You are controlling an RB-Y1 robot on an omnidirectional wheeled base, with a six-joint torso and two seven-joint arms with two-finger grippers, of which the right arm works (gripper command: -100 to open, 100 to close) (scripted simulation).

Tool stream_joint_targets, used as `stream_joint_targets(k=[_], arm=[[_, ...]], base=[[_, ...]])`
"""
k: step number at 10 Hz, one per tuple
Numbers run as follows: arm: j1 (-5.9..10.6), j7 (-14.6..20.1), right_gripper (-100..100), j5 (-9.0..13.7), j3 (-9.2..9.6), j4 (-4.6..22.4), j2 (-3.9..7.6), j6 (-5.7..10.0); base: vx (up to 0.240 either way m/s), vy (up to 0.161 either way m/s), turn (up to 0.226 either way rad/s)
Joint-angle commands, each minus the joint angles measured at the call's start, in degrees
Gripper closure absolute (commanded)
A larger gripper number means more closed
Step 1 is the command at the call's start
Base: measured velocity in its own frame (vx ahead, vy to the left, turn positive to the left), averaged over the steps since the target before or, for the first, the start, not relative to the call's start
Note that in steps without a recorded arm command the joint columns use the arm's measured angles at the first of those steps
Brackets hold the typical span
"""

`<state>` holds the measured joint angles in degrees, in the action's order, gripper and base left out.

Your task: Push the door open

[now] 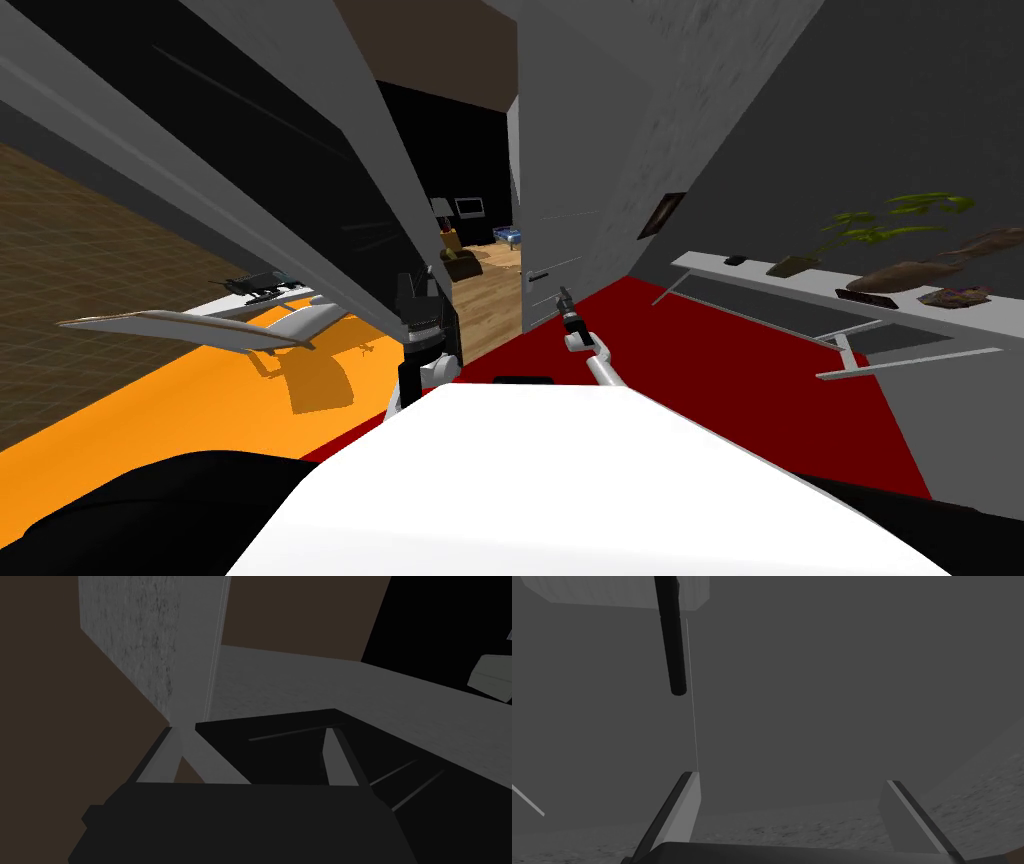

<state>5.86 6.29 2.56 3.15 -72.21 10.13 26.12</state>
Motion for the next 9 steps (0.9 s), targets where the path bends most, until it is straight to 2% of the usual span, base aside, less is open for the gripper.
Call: stream_joint_targets(k=[1,9], arm=[[0.95,0.3,-100,0.1,0.04,1.8,0.16,0.35],[8.92,2.9,-100,1.1,1.03,15.5,1.92,1.15]], base=[[0.014,-0.081,0.088],[0.015,-0.118,0.187]])
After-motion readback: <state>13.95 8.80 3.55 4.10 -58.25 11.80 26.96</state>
